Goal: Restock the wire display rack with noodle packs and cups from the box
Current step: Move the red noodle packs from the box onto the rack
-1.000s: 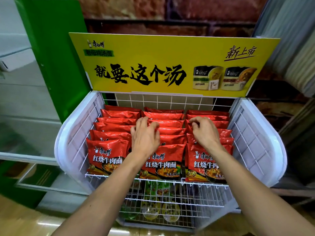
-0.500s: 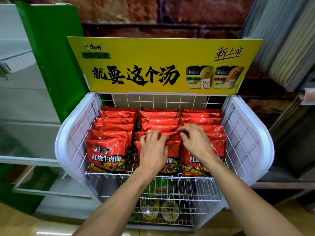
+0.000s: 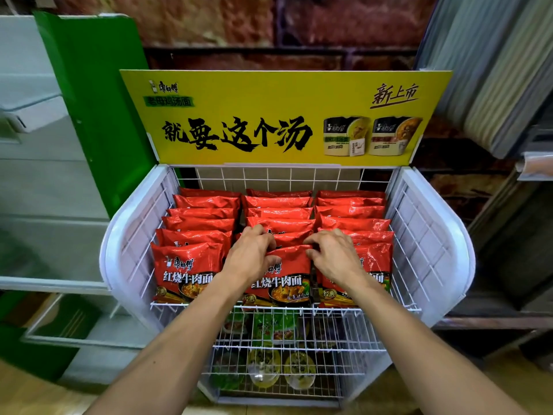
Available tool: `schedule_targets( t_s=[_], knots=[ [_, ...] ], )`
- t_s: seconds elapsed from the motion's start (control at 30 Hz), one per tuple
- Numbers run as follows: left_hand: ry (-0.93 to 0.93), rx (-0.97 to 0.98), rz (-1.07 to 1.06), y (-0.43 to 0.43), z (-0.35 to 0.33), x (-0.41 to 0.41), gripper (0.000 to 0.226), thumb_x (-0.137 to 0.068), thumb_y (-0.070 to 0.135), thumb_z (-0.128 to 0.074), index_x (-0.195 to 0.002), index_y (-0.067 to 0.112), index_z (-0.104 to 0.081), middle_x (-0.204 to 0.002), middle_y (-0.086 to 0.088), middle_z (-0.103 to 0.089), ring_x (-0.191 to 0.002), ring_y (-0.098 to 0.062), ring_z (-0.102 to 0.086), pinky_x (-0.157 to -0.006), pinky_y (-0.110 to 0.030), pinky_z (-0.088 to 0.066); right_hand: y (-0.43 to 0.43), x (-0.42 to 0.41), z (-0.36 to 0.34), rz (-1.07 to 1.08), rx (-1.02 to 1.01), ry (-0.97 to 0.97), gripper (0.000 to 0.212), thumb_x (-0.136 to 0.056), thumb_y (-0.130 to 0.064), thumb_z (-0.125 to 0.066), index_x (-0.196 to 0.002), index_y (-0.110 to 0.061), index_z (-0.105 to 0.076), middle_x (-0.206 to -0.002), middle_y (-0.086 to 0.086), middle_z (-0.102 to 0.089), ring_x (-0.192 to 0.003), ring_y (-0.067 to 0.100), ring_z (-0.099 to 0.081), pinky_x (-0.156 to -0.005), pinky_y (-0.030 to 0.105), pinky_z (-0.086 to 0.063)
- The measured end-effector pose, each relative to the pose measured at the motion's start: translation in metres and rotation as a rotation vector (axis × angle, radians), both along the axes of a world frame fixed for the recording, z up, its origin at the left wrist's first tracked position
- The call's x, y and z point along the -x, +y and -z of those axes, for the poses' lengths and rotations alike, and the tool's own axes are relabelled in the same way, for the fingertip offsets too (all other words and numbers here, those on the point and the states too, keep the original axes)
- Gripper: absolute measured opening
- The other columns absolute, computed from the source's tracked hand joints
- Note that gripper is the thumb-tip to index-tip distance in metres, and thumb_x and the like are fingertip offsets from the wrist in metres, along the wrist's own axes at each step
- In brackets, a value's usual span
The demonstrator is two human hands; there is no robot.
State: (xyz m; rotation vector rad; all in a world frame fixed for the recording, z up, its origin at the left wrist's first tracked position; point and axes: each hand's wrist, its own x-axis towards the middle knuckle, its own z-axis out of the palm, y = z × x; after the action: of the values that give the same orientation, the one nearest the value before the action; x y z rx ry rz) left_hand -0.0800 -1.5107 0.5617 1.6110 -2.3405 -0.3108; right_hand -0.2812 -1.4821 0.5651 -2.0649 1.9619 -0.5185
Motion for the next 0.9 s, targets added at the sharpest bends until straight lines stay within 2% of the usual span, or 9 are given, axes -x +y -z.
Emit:
schedule_targets(
  t_s=[0.2,0.33,0.43,0.5,0.57,0.63,0.77,0.9],
  knots=[
    [0.032,0.038,0.006,-0.005,-0.005,-0.003,0.013,-0.088,0.026,-0.077,-0.089,0.014,-0.07,-0.111,0.001,-0.059,-0.106,-0.018,-0.048,-0.086,-0.035,-0.048,-0.005,-0.005,0.003,0.006,0.002,-0.039,0.025,-0.097,-0.024,-0.063,-0.122,-0.025,-0.068,-0.122,-0.002,-0.069,-0.124,0.02,-0.051,-0.11,0.037,-0.028],
    [0.006,0.07,0.004,-0.007,-0.005,-0.002,0.019,-0.092,0.039,-0.069,-0.089,0.02,-0.067,-0.105,0.004,-0.059,-0.103,-0.016,-0.05,-0.089,-0.034,-0.044,-0.005,-0.005,0.004,0.001,-0.005,-0.03,0.023,-0.096,-0.023,-0.063,-0.119,-0.024,-0.069,-0.119,-0.002,-0.068,-0.121,0.021,-0.053,-0.11,0.038,-0.029],
    [0.069,0.172,-0.057,-0.013,-0.007,-0.003,0.022,-0.1,0.041,-0.056,-0.096,0.02,-0.063,-0.101,0.002,-0.06,-0.098,-0.018,-0.055,-0.095,-0.041,-0.042,-0.004,-0.003,0.004,-0.003,-0.008,-0.025,0.025,-0.095,-0.024,-0.064,-0.12,-0.023,-0.068,-0.125,0.001,-0.065,-0.128,0.022,-0.049,-0.114,0.041,-0.029],
    [0.1,0.214,-0.09,-0.023,-0.009,-0.005,0.017,-0.101,0.029,-0.055,-0.11,0.017,-0.063,-0.111,-0.002,-0.062,-0.103,-0.023,-0.06,-0.095,-0.045,-0.047,-0.003,-0.002,0.003,-0.001,0.004,-0.019,0.025,-0.095,-0.026,-0.066,-0.12,-0.024,-0.068,-0.128,0.0,-0.062,-0.129,0.021,-0.047,-0.114,0.042,-0.029],
    [0.069,0.19,-0.103,-0.032,-0.01,-0.006,0.025,-0.099,0.018,-0.057,-0.123,0.012,-0.062,-0.124,-0.007,-0.061,-0.11,-0.028,-0.062,-0.096,-0.048,-0.051,-0.002,0.0,0.002,0.004,0.014,-0.011,0.025,-0.094,-0.028,-0.067,-0.119,-0.025,-0.068,-0.13,-0.001,-0.06,-0.128,0.02,-0.046,-0.114,0.041,-0.03],
    [0.05,0.158,-0.102,-0.038,-0.01,-0.007,0.028,-0.098,0.011,-0.057,-0.125,0.01,-0.061,-0.125,-0.009,-0.061,-0.109,-0.03,-0.063,-0.093,-0.048,-0.053,-0.001,0.001,0.002,0.003,0.017,0.006,0.025,-0.094,-0.028,-0.067,-0.119,-0.024,-0.068,-0.13,-0.002,-0.06,-0.127,0.019,-0.047,-0.113,0.039,-0.031],
    [0.067,0.121,-0.116,-0.044,-0.012,-0.011,0.019,-0.091,-0.001,-0.055,-0.105,0.012,-0.058,-0.105,-0.007,-0.064,-0.094,-0.03,-0.064,-0.082,-0.043,-0.053,-0.001,0.002,0.004,0.004,0.021,0.029,0.026,-0.095,-0.027,-0.067,-0.12,-0.024,-0.068,-0.128,-0.002,-0.061,-0.125,0.018,-0.046,-0.112,0.039,-0.032],
    [0.086,0.104,-0.156,-0.047,-0.015,-0.014,0.021,-0.085,-0.008,-0.055,-0.089,0.013,-0.055,-0.093,-0.005,-0.064,-0.086,-0.028,-0.062,-0.076,-0.04,-0.051,-0.001,0.0,0.005,0.009,0.027,0.038,0.025,-0.095,-0.025,-0.066,-0.12,-0.024,-0.068,-0.126,-0.002,-0.062,-0.124,0.019,-0.046,-0.11,0.039,-0.033]
  ],
)
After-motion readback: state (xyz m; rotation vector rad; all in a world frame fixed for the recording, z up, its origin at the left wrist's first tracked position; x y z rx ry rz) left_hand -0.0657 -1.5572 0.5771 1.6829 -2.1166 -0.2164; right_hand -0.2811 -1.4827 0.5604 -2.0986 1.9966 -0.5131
